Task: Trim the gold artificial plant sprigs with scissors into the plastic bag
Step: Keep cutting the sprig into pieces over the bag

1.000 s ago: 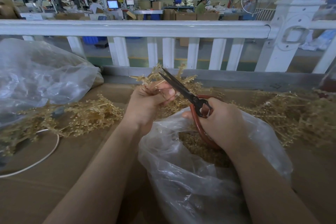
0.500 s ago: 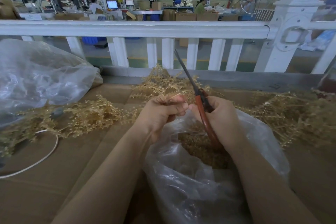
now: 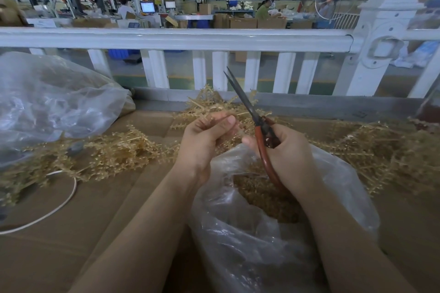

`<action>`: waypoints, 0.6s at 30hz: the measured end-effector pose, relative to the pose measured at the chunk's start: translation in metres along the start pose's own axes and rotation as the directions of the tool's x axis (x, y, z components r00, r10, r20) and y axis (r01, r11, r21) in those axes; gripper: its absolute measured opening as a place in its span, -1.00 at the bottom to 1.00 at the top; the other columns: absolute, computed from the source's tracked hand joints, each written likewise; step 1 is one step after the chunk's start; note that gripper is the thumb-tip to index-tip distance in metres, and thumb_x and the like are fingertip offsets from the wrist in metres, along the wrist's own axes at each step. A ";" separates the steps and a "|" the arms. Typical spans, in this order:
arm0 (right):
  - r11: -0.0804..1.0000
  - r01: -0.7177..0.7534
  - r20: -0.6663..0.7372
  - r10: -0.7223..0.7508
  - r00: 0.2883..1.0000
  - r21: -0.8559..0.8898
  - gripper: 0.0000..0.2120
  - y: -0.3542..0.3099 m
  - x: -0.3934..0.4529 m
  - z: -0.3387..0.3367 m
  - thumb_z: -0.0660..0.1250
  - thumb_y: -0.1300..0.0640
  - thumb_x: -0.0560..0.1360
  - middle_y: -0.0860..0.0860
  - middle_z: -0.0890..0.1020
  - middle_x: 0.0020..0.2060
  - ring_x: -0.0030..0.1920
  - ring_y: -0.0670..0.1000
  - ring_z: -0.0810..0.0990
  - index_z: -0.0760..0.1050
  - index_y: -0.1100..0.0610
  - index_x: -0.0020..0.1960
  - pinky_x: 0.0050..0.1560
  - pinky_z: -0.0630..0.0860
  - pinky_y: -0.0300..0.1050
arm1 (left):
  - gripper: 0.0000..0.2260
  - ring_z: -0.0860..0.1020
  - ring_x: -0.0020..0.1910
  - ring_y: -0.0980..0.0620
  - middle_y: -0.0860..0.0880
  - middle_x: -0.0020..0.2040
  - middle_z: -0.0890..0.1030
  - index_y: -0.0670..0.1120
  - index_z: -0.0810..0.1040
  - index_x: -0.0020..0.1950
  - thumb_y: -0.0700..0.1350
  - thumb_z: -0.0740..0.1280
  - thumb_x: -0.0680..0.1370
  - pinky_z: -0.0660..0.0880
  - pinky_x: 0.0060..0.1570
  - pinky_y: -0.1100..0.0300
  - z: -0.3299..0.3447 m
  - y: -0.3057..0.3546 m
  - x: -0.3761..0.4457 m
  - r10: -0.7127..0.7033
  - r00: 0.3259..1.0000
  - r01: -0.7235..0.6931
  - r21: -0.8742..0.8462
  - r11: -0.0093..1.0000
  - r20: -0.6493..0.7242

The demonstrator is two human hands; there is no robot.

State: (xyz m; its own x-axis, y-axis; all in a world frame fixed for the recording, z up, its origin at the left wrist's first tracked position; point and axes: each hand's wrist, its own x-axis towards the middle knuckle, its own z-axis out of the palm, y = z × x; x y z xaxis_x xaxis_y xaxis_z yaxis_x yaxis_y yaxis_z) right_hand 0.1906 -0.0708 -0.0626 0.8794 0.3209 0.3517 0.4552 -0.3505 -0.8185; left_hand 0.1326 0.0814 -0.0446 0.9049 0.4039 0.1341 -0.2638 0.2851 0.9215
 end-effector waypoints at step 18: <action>0.843 0.034 0.013 -0.032 0.999 -0.537 -0.34 0.006 0.000 0.001 0.21 -0.58 0.34 -0.21 0.50 -0.08 -0.14 -0.09 0.47 0.42 -0.06 0.13 -0.20 0.41 -0.14 | -0.88 0.59 -0.28 0.10 -0.03 -0.30 0.64 -0.13 0.65 -0.22 -0.31 0.40 0.46 0.52 -0.08 0.24 -0.006 -0.002 0.006 0.163 0.987 -0.163 -0.050 0.985 -0.004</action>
State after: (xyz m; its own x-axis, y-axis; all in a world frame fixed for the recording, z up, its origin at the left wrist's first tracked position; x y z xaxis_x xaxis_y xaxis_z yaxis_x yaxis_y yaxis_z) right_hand 0.1933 -0.0720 -0.0678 0.8623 0.3436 0.3720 0.4888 -0.7570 -0.4337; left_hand 0.1366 0.0888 -0.0481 0.8487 0.4483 0.2807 -0.4237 0.2587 0.8681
